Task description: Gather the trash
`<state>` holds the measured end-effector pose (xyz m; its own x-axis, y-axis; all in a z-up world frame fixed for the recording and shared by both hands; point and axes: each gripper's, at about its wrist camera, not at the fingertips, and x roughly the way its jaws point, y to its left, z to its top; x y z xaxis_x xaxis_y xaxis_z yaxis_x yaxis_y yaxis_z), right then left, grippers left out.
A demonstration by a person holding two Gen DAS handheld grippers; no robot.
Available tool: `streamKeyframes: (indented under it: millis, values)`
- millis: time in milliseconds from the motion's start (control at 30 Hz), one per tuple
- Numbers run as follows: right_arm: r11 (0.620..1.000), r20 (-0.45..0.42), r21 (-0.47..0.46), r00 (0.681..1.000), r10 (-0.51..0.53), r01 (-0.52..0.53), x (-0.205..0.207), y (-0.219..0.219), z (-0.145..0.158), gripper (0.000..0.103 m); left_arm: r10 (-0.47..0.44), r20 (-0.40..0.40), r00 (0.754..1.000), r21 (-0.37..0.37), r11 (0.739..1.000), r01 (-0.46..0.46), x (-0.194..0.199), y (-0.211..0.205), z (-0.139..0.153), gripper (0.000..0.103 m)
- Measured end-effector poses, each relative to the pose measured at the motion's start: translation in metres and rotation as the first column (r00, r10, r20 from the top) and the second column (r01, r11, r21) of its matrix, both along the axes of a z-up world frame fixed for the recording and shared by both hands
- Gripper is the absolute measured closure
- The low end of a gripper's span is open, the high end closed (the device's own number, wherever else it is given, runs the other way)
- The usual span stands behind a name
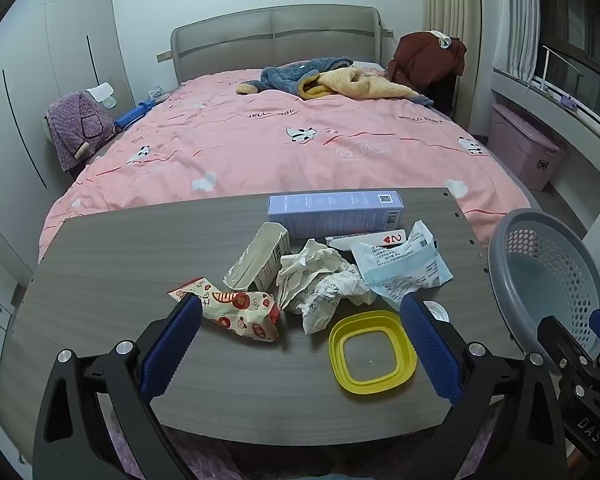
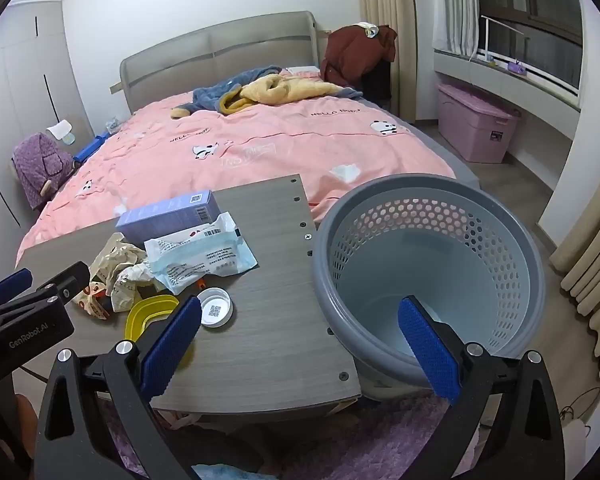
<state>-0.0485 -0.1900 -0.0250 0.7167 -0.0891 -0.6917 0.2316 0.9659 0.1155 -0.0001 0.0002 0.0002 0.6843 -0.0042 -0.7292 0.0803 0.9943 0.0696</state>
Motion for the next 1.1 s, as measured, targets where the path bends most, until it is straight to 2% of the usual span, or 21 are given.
streamKeyframes:
  millis: [1100]
  values:
    - [1.0, 0.011, 0.011, 1.0, 0.004, -0.004, -0.001, 0.001, 0.002, 0.006, -0.006, 0.016, 1.0, 0.001, 1.0, 0.006, -0.009, -0.001, 0.013, 0.008]
